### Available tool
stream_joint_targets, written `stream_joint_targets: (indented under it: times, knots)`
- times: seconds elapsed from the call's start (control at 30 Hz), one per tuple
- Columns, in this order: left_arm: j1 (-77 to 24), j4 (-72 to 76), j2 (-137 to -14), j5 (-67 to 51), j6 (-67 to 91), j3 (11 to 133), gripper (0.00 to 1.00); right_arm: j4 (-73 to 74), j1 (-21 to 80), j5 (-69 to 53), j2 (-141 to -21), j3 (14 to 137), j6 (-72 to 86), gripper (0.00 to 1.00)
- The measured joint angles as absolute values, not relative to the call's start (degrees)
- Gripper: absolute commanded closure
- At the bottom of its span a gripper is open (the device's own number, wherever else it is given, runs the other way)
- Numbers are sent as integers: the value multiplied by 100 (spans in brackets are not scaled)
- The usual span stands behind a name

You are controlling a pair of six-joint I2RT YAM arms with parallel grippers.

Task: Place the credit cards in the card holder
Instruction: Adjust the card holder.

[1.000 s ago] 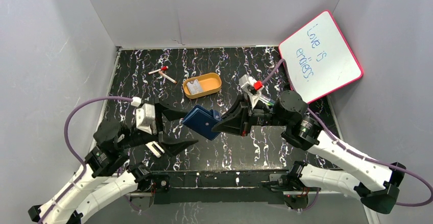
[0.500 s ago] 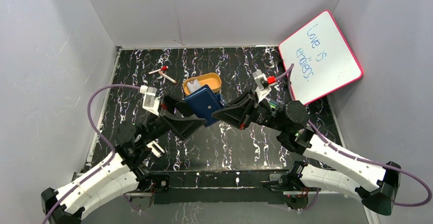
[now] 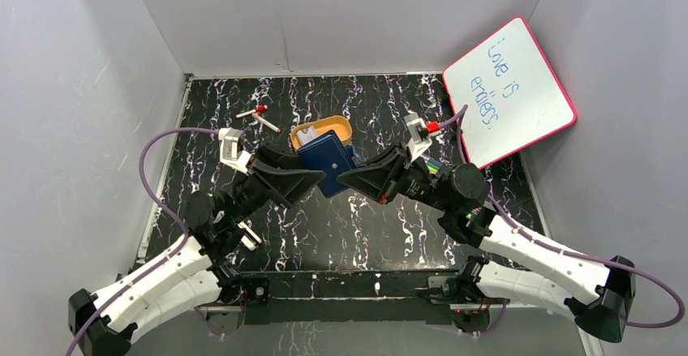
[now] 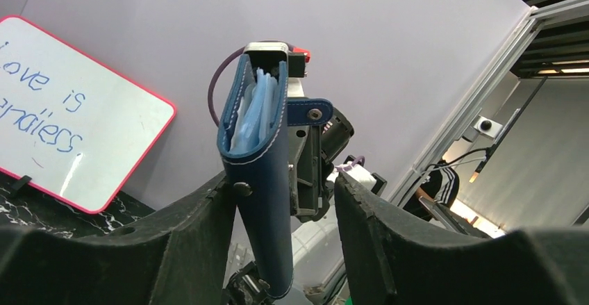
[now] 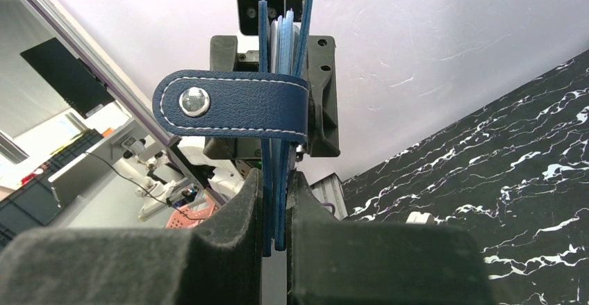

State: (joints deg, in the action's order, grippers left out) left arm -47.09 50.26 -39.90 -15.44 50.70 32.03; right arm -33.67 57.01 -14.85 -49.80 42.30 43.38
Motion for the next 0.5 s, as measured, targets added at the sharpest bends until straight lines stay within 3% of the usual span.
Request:
stream_joint_targets:
  times: [0.13, 0.4, 0.43, 0.5]
  knots:
    - [-4709, 5076, -4143, -1562, 5151, 3203, 65, -3441, 5701, -1459, -4982, 4230, 4351, 100]
    - [-4709, 5116, -4204, -1592, 5199, 3203, 70, -3531, 5701, -1404, -5004, 4224, 4383, 100]
    - [-4709, 5127, -4211, -1597, 5203, 3203, 76, -3538, 5701, -1402, -5015, 4224, 4388, 100]
    - [-4709, 5155, -4237, -1616, 5203, 3203, 100, -3555, 5701, -1406, -5039, 4224, 4405, 100]
